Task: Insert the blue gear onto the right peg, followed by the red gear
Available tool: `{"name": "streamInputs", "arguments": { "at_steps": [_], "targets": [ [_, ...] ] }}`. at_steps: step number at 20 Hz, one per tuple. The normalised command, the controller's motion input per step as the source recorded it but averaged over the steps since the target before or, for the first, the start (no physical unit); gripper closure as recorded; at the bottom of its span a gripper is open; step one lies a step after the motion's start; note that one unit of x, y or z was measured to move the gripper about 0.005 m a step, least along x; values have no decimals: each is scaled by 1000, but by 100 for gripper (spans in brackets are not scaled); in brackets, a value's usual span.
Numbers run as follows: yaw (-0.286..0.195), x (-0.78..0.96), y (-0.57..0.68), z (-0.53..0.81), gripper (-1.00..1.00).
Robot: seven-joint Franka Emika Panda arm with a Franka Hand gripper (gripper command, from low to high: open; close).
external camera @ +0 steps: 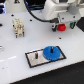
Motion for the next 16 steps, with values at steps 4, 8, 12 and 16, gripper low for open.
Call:
{"name": "streamInputs", "arguments": {
  "at_steps": [4, 8, 12, 16],
  "targets": [
    [0, -332, -166, -176, 100],
    [0, -271, -111, -97, 100],
    [0, -241, -131, -119, 100],
    [0, -290, -32, -47, 100]
  ]
}}
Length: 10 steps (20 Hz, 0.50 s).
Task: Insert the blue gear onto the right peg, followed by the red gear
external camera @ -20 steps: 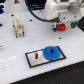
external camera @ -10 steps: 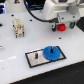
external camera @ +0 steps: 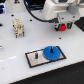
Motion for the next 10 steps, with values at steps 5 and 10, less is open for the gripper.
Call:
{"name": "streamInputs", "arguments": {
  "at_steps": [5, 10],
  "targets": [
    [0, -39, -4, 203, 100],
    [0, 252, -214, 512, 100]
  ]
}}
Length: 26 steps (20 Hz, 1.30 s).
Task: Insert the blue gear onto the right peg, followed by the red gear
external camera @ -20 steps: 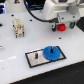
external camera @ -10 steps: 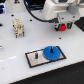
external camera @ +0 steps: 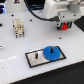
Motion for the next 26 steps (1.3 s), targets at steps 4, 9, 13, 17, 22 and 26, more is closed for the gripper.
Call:
{"name": "streamInputs", "arguments": {
  "at_steps": [4, 9, 13, 17, 22, 26],
  "targets": [
    [0, 327, -407, 528, 100],
    [0, 385, -528, 447, 100],
    [0, 517, -482, 451, 100],
    [0, 600, -394, 411, 100],
    [0, 679, -292, 328, 100],
    [0, 789, -234, 260, 100]
  ]
}}
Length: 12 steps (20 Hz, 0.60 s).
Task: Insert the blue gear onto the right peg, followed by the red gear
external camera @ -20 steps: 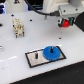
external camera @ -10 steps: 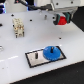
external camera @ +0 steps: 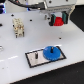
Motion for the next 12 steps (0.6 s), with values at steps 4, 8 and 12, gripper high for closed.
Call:
{"name": "streamInputs", "arguments": {
  "at_steps": [4, 8, 12],
  "targets": [
    [0, 818, -183, 233, 100],
    [0, 819, -164, 218, 100],
    [0, 786, -155, 175, 100]
  ]
}}
